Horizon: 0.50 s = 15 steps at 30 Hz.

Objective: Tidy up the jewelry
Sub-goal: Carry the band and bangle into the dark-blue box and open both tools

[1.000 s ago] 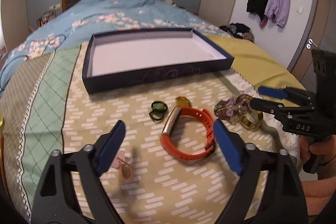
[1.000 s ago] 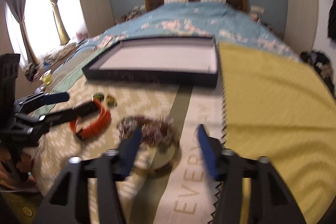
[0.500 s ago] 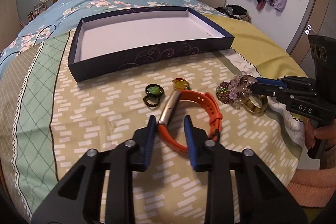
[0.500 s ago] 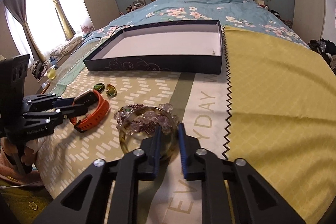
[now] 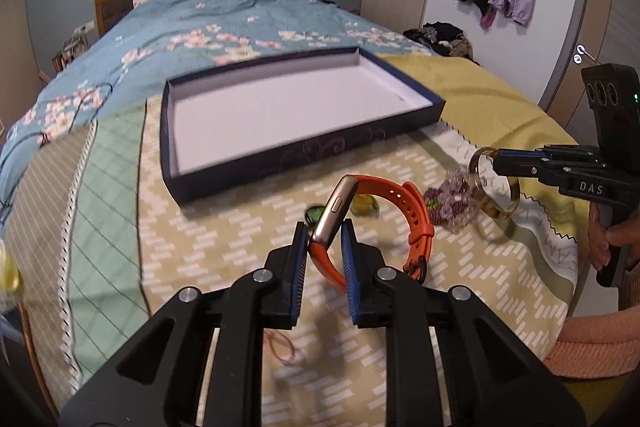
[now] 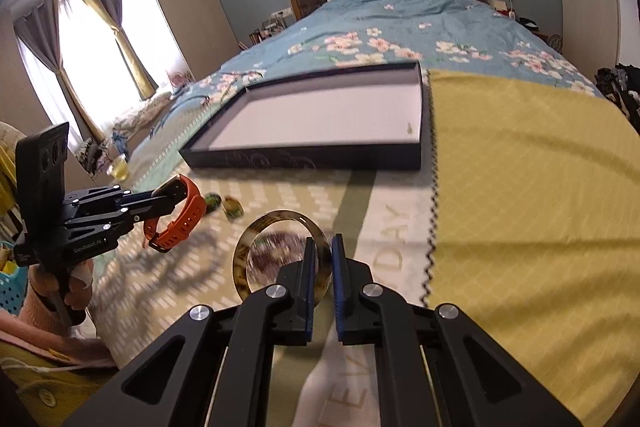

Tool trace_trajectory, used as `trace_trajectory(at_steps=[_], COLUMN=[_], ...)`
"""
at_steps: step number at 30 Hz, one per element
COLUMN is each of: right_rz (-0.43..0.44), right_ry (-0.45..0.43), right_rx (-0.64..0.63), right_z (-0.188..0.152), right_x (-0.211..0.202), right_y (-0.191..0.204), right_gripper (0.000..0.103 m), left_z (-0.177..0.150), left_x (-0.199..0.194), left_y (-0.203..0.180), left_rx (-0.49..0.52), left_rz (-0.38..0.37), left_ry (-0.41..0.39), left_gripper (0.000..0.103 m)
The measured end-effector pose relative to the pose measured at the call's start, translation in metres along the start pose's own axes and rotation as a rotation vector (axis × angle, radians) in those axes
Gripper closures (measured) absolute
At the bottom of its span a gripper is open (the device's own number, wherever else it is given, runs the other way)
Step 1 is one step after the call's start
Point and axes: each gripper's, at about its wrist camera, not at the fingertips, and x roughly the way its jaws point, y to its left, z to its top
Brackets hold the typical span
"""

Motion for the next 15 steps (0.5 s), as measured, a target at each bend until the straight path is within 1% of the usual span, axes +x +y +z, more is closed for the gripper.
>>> trace_trajectory(at_steps=[3, 7, 12, 15], right_rz=[0.018, 0.021, 0.019, 0.003], right_ry=[-0.03, -0.073, -0.084, -0.072], right_rx=[0.0, -0.021, -0.006, 0.015], right_z=[0.015, 0.049, 0.093, 0.114], right_x=[0.0, 0.011, 0.041, 0.064], right_y=[0.002, 0.002, -0.008, -0.015], right_gripper=[0.096, 0.096, 0.096, 0.096], left_z=[0.012, 0.034, 0.07, 0.091], left_x=[-0.005, -0.008, 0.003, 0.018], left_y=[0.006, 0.016, 0.031, 0.039], left_rx=[0.019, 0.052, 0.088, 0.098], left_rz=[0.01, 0.033, 0.05, 0.055], left_ry=[-0.024, -0.055, -0.071, -0.06], left_gripper=[0.086, 0.086, 0.086, 0.086])
